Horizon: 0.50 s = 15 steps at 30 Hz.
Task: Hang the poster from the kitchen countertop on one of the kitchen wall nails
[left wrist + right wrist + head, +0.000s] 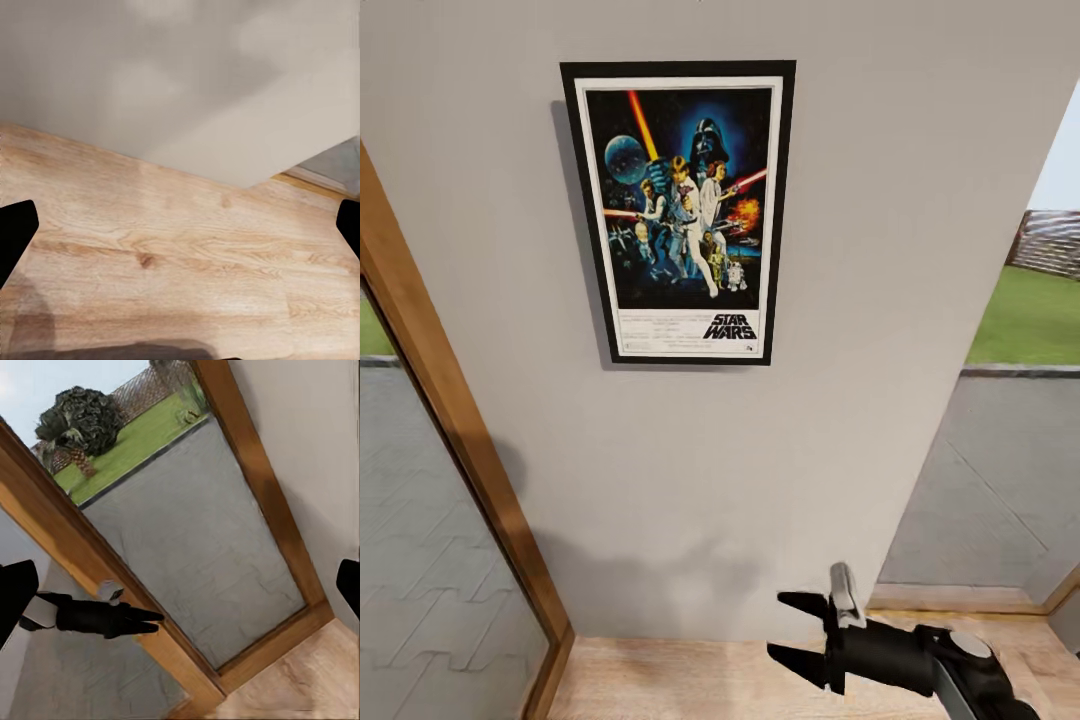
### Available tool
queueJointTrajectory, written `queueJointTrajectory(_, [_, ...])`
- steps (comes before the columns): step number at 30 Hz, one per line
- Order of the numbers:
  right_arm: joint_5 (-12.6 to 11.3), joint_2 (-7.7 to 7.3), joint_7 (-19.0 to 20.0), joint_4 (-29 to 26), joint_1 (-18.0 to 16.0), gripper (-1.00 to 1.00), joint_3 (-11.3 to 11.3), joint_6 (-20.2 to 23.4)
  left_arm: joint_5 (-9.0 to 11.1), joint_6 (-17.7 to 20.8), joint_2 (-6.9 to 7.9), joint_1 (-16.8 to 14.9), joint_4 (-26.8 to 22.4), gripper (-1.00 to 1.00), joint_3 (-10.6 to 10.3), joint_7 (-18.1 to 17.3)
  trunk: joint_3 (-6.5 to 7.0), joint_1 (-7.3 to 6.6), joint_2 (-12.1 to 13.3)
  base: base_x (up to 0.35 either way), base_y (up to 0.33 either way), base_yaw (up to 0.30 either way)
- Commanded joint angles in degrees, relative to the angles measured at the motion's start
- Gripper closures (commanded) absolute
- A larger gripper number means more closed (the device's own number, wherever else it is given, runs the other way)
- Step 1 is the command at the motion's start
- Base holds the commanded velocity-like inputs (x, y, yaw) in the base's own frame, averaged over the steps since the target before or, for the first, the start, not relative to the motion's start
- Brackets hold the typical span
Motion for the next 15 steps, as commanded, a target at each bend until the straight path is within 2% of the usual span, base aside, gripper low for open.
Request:
queueJointTrajectory(1, [-0.53,-0.04,0.00,1.06,1.04,-1.00,0.00,-0.47,-0.34,-0.22,0.00,-0.06,0.08,-1.00,0.44,-0.12,-0.12,0.04,-0.13,0.000,0.000,0.000])
queueJointTrajectory(4, [-0.51,-0.04,0.00,7.53,3.64,-1.00,-0.21,-4.71,-0.37,-0.21,-0.02,-0.06,0.08,-1.00,0.40,1.26,-0.12,0.04,-0.13,0.000,0.000,0.000])
queueJointTrajectory(6, [-0.50,-0.06,0.00,14.37,4.54,-1.00,-0.28,-8.53,-0.41,-0.24,-0.06,-0.06,0.08,-1.00,0.35,3.04,-0.12,0.04,-0.13,0.000,0.000,0.000])
queueJointTrajectory(10, [-0.50,-0.08,-0.27,32.98,5.33,-1.00,-0.34,-18.83,-0.53,-0.29,-0.16,-0.06,0.08,-1.00,0.28,6.83,-0.12,0.04,-0.13,0.000,0.000,0.000])
queueJointTrajectory(12, [-0.46,-0.08,-0.74,38.81,5.41,-1.00,-0.39,-20.89,-0.58,-0.33,-0.22,-0.06,0.08,-1.00,0.23,9.77,-0.12,0.04,-0.13,0.000,0.000,0.000])
queueJointTrajectory(13, [-0.44,-0.09,-1.45,42.47,5.43,-1.00,-0.41,-21.69,-0.63,-0.35,-0.29,-0.06,0.08,-1.00,0.16,12.43,-0.12,0.04,-0.13,0.000,0.000,0.000])
queueJointTrajectory(15, [-0.43,-0.07,-2.93,46.12,5.45,-1.00,-0.42,-22.24,-0.68,-0.36,-0.53,-0.06,0.08,-1.00,0.07,15.42,-0.12,0.04,-0.13,0.000,0.000,0.000])
